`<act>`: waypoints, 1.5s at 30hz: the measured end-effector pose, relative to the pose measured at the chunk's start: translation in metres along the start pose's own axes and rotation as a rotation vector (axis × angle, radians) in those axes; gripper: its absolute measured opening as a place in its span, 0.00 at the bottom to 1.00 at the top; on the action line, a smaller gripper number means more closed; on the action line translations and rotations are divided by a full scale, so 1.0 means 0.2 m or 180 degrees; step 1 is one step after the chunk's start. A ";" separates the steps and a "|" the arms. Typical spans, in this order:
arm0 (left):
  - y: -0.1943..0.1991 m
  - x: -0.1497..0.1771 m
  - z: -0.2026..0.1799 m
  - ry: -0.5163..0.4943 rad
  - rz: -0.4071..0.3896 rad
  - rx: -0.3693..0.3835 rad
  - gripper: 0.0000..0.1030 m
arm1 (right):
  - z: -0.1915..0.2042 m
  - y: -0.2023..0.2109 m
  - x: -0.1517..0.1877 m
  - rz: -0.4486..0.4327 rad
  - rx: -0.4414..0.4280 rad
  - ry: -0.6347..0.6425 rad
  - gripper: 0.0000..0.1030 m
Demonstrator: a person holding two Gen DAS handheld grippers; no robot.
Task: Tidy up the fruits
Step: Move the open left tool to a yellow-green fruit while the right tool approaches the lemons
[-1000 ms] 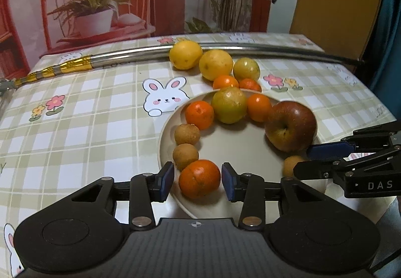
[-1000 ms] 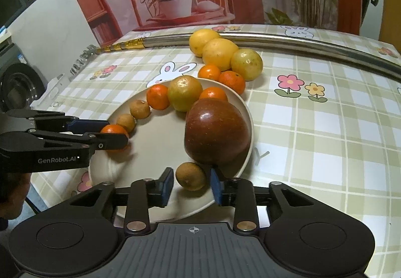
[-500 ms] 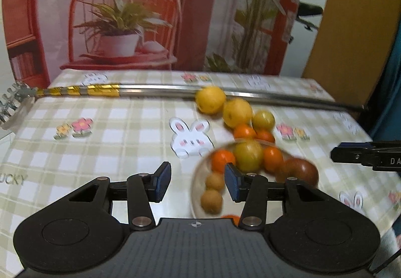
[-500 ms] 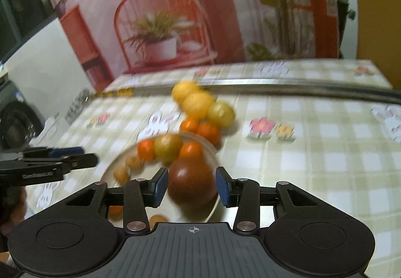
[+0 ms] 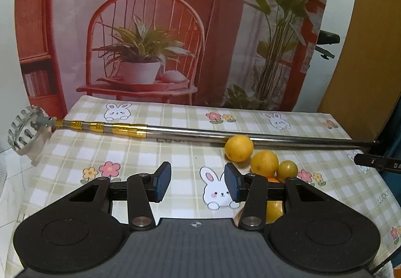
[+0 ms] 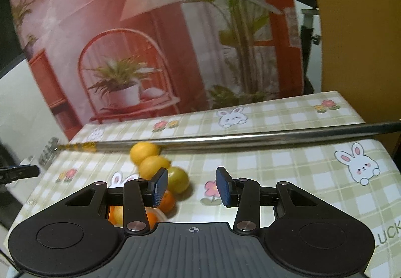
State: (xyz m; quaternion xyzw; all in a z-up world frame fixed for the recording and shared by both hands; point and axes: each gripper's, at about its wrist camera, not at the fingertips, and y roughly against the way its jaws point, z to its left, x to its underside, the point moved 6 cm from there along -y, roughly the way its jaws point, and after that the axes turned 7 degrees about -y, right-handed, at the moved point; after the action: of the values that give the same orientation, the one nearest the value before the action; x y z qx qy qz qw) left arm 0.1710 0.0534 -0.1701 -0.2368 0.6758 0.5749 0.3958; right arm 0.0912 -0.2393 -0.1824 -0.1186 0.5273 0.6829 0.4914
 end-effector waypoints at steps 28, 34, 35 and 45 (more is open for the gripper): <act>-0.85 -0.09 -0.75 -0.0171 0.1120 0.0630 0.44 | -0.26 -0.27 -0.06 0.0007 -0.0025 -0.0150 0.38; -0.92 -0.11 -0.84 -0.0384 0.1115 0.0495 0.43 | -0.35 -0.26 -0.04 -0.0026 -0.0007 -0.0236 0.38; -0.92 -0.12 -0.85 -0.0421 0.1085 0.0483 0.43 | -0.37 -0.26 -0.04 -0.0034 -0.0004 -0.0260 0.38; -0.87 -0.10 -0.94 -0.0498 0.0956 0.0634 0.44 | -0.49 -0.24 -0.01 -0.0089 0.0019 -0.0439 0.39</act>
State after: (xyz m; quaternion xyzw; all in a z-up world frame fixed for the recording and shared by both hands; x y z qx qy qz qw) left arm 0.2676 -0.1694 -0.2520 -0.0476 0.7243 0.5745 0.3783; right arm 0.0963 -0.3239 -0.2502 -0.0772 0.4925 0.6810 0.5365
